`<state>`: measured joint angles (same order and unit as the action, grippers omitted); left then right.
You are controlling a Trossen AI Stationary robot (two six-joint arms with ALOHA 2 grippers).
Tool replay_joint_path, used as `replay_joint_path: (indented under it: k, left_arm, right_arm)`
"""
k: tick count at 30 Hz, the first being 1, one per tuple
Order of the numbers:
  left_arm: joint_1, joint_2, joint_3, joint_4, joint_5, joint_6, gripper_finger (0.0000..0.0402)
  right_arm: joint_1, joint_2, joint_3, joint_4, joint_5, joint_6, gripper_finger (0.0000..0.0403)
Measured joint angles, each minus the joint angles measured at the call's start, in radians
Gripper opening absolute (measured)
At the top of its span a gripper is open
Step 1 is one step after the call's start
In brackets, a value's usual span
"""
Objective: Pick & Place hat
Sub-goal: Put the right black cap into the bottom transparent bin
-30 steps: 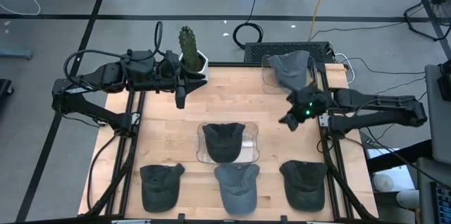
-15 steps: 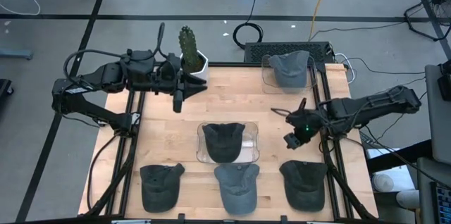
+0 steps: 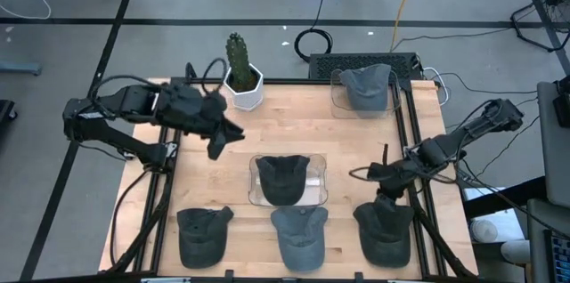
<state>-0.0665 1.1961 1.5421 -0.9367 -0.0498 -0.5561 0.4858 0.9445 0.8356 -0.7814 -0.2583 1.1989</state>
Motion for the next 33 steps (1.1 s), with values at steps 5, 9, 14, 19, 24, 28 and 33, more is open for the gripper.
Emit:
replay_joint_path:
  k: [5, 9, 14, 19, 24, 28, 33]
  left_arm:
    - [-0.091, 0.009, 0.000, -0.119, 0.000, -0.136, 0.0113]
    - [-0.171, 0.018, 0.000, -0.185, -0.006, -0.259, 0.0113]
    - [-0.273, 0.023, 0.000, -0.204, -0.090, -0.399, 0.0113]
    - [-0.322, 0.032, 0.000, -0.203, -0.141, -0.427, 0.0113]
    - [-0.322, 0.030, 0.000, -0.203, -0.154, -0.447, 0.0113]
    - [-0.322, 0.030, 0.000, -0.203, -0.168, -0.453, 0.0113]
    - [-0.322, 0.030, 0.000, -0.203, -0.214, -0.418, 0.0113]
  right_arm:
    - [0.059, -0.002, 0.000, -0.039, 0.031, -0.060, 0.0000]
    - [0.074, -0.002, 0.000, -0.040, 0.069, -0.128, 0.0000]
    - [0.072, -0.002, 0.000, -0.039, 0.079, -0.169, 0.0000]
    - [0.072, -0.002, 0.000, -0.037, 0.076, -0.165, 0.0000]
    - [0.072, -0.002, 0.000, -0.021, 0.077, -0.169, 0.0000]
    - [0.072, -0.002, 0.000, -0.020, 0.078, -0.171, 0.0000]
    - [0.072, -0.002, 0.000, 0.012, 0.054, -0.152, 0.0000]
